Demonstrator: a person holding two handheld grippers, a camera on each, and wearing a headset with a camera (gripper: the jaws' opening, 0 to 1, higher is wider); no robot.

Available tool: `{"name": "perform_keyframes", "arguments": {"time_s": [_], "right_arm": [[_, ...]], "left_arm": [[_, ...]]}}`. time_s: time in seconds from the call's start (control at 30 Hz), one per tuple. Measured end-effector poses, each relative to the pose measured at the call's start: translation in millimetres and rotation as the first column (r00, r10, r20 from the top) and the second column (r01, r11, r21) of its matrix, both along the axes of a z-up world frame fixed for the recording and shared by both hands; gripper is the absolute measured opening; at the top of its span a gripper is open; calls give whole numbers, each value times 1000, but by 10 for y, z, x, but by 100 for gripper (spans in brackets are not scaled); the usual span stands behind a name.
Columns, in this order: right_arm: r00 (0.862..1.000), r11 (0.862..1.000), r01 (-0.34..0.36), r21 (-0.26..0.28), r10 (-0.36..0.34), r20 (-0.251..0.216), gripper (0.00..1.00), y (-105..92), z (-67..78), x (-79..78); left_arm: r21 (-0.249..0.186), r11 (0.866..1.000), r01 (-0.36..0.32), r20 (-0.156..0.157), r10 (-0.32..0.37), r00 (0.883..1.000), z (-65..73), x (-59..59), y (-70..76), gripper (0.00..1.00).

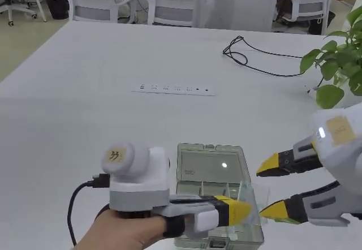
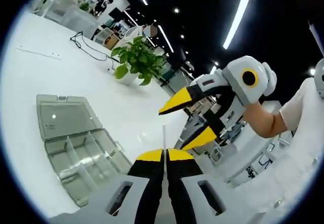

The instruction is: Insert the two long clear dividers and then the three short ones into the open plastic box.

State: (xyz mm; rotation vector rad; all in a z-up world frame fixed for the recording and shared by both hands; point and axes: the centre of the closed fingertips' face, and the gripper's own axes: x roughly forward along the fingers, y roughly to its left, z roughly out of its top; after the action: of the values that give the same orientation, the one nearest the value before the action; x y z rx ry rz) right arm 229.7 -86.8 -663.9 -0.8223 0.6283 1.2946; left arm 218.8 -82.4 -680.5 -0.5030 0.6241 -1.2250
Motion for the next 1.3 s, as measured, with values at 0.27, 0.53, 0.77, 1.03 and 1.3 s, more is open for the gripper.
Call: {"name": "perform_keyframes", "arguments": {"time_s": [0.27,0.53,0.77,1.03,1.3], "right_arm": [[990,996,-2,84,14,-139,27,27,80,-103],[958,989,-44,144,82,-274,18,107,136,-321],[936,983,-54,175,111,-333,12,139,160,-423],[921,980,-47,193,118,-372,6,147,151,-460],[912,977,-55,204,133,-389,3,171,155,-511]], "left_arm": [[27,993,113,225,-116,967,102,-145,25,0],[15,980,200,320,-194,927,203,-293,8,0],[-11,973,230,354,-212,911,263,-351,19,0],[-22,971,237,361,-214,908,271,-376,35,0],[-18,970,241,362,-219,906,259,-386,40,0]]}}
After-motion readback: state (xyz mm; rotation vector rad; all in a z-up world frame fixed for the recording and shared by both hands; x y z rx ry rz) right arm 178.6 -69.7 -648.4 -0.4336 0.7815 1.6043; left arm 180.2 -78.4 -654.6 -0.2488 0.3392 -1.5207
